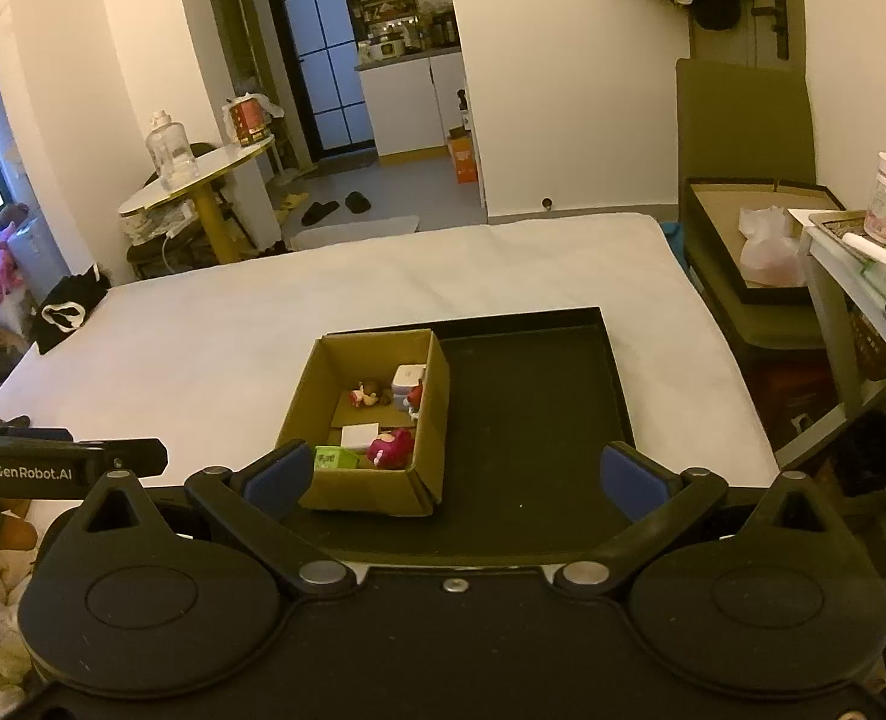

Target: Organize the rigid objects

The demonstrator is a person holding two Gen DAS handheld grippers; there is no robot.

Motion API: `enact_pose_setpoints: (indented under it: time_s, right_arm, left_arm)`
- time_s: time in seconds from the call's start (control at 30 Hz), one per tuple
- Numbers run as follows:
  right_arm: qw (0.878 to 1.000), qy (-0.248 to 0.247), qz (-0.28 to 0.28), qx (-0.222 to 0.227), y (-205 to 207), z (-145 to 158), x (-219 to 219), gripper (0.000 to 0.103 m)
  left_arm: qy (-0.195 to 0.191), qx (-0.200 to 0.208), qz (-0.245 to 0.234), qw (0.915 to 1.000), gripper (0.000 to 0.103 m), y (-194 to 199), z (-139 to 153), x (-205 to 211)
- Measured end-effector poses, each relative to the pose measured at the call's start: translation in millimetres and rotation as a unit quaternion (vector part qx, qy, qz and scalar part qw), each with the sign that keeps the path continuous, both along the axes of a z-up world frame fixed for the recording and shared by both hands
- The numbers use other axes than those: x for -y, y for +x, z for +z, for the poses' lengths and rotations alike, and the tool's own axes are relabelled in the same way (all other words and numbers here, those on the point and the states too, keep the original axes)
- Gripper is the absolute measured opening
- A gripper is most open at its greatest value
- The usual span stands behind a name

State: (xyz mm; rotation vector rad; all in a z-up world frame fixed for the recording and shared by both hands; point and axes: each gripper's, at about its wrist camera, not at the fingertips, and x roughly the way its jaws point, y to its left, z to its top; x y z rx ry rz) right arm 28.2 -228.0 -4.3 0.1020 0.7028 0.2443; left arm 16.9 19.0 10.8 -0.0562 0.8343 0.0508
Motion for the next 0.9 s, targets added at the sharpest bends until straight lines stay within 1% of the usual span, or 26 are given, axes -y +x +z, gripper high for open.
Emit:
enact_pose_setpoints:
  time_s: [0.27, 0.6, 0.9]
  right_arm:
    - [1.0, -0.002, 0.003, 0.004, -2.6, 2.0, -0.1, 0.103]
    - [1.0, -0.002, -0.002, -0.003, -2.4, -0.3, 1.3, 0.103]
    - [1.0, -0.003, -0.002, -0.002, -3.0, 0.9, 1.4, 0.103]
  left_arm:
    - [0.0, -0.001, 0.0, 1.0, 0.102, -1.1, 0.6, 0.5]
    - [0.002, -0.002, -0.003, 1.0, 0.102, -0.7, 1.2, 1.7]
    - [0.007, 0.007, -0.007, 0.9999, 0.102, -5.7, 3.4, 4.5]
